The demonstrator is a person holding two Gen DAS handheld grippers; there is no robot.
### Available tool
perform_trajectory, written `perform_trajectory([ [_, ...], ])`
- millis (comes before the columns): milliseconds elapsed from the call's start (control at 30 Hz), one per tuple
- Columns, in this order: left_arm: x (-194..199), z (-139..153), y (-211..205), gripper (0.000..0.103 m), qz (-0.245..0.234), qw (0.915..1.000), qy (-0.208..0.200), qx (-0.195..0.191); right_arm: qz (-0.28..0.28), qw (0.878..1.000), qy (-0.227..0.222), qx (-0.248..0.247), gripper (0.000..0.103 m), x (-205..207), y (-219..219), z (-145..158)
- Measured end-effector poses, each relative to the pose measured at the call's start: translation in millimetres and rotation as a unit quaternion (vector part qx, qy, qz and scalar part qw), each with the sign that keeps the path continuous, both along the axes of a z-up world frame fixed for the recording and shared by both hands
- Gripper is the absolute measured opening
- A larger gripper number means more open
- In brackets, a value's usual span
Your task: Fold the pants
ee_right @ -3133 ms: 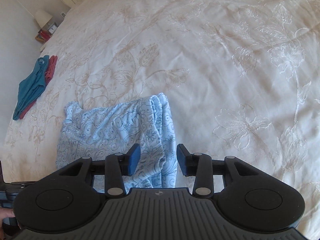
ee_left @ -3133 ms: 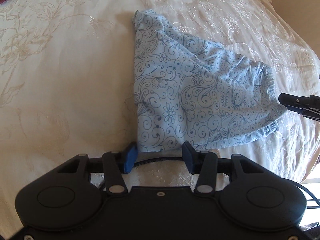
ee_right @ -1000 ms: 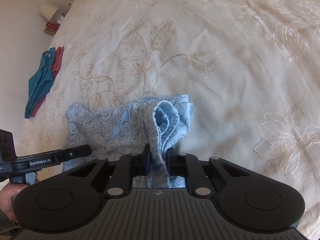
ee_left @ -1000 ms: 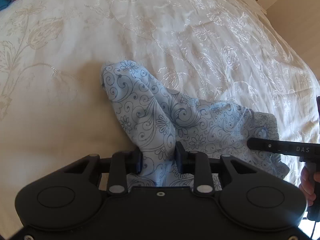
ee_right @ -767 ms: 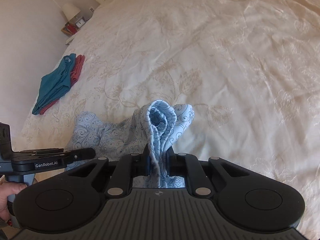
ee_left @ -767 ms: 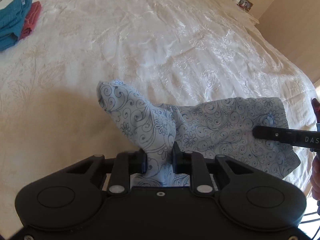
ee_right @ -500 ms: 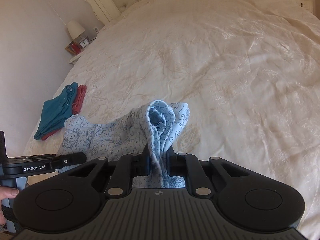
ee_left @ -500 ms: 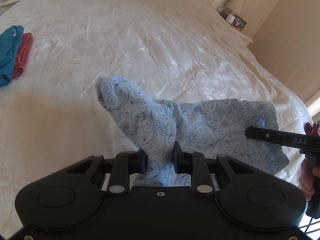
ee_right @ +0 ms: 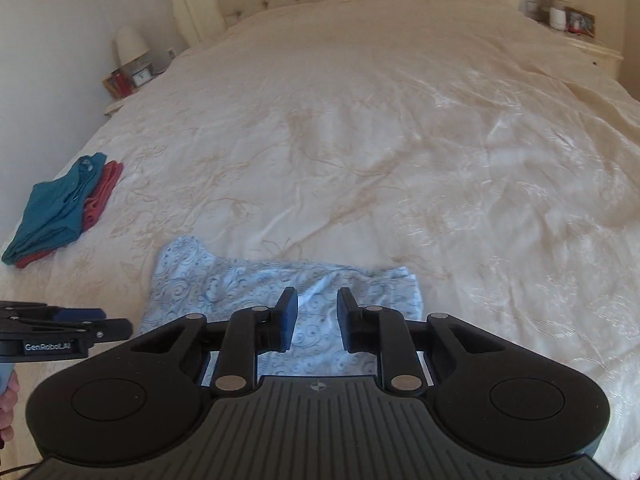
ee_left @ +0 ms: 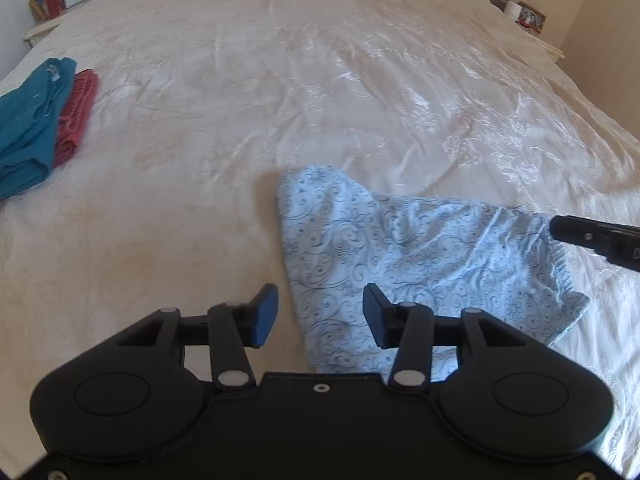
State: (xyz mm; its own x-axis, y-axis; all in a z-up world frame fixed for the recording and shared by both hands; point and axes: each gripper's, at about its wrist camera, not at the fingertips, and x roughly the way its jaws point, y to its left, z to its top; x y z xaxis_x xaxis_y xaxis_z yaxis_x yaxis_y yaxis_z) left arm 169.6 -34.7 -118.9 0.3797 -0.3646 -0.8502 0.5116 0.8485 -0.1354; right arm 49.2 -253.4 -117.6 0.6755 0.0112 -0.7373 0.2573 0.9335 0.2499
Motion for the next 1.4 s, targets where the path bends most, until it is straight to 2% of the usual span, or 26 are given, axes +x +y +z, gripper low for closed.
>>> perform_trajectory([
  [167,6,-25,-26,0.055,-0.025,0.9994,0.023,0.002,0.041,0.999,0.032,0.001,0.021,45,15,-26],
  [333,-3,-40,-15,0.056,-0.037,0.9988,0.026,0.018,0.016,0.996,0.071,-0.051,0.02,54,2,-43],
  [433,-10,-41,0,0.057,-0.038,0.9983,0.013,0.042,-0.009,0.996,0.074,-0.043,0.011,46,-19,-48],
  [500,-10,-41,16,0.065,-0.014,0.9989,0.023,0.039,-0.018,0.997,0.066,-0.033,0.011,38,-25,-44],
  [567,-10,-39,31,0.065,0.015,0.9988,0.039,0.025,-0.025,0.998,0.052,-0.031,0.011,29,-22,-37],
  [700,-23,-22,34,0.062,0.018,0.9995,-0.003,0.025,-0.006,0.999,0.017,-0.033,0.015,7,-1,-18],
  [767,-30,-18,32,0.062,0.014,0.9998,-0.009,0.014,0.005,1.0,0.014,-0.024,0.015,-4,8,-16],
  [900,-34,-36,33,0.062,0.024,0.9989,0.03,0.025,0.022,0.998,0.044,-0.027,0.015,-20,17,-25],
  [1000,-40,-52,39,0.063,0.026,0.9973,0.064,0.025,-0.001,0.996,0.084,-0.024,0.014,-30,13,-41],
  [1167,-44,-50,43,0.06,0.025,0.9961,0.077,0.036,-0.034,0.994,0.104,-0.026,0.013,-40,3,-46],
  [1300,-51,-19,44,0.061,0.022,0.9994,0.007,0.024,-0.029,0.997,0.068,-0.032,0.014,-47,10,-28],
  [1333,-50,-17,44,0.061,0.024,0.9994,-0.002,0.025,-0.026,0.997,0.061,-0.032,0.014,-47,12,-25],
  [1400,-43,-21,42,0.061,0.041,0.9984,0.007,0.039,-0.021,0.998,0.048,-0.023,0.014,-45,17,-20],
])
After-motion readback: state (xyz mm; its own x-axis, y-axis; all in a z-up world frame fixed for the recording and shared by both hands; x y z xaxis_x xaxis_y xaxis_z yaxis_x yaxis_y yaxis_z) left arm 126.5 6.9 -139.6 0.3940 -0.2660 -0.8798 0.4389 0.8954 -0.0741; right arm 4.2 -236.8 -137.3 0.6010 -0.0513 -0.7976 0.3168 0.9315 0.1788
